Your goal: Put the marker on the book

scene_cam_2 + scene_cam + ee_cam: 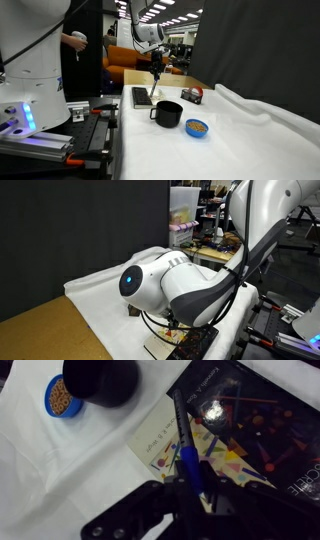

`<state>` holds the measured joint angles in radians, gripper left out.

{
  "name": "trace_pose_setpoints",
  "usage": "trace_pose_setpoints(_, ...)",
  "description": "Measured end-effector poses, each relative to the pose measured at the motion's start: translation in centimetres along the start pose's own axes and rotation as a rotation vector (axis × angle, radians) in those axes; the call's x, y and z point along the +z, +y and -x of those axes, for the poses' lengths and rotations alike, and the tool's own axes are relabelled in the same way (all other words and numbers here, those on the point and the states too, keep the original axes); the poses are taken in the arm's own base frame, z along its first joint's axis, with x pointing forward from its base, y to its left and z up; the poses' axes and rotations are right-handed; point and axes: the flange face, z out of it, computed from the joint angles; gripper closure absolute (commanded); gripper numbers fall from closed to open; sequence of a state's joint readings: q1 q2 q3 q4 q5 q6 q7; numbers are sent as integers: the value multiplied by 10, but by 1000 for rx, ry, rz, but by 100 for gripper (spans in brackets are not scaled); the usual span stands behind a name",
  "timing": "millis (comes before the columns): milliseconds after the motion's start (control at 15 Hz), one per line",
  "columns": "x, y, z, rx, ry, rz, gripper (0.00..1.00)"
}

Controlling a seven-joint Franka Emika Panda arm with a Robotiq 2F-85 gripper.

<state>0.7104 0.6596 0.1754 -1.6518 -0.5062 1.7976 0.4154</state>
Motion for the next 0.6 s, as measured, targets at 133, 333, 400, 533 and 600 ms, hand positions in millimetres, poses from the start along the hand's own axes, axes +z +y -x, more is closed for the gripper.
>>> trace_pose_setpoints(133,0,-5,-1,-7,-1,4,95)
trace_pose_setpoints(333,-1,-9,0,-14,0,10,95)
trace_pose_setpoints(400,0,-10,0,-17,-2,10,95)
trace_pose_setpoints(533,4,-11,-1,-24,-8,10,95)
trace_pose_setpoints(600,6,-12,-1,-28,-13,10,95)
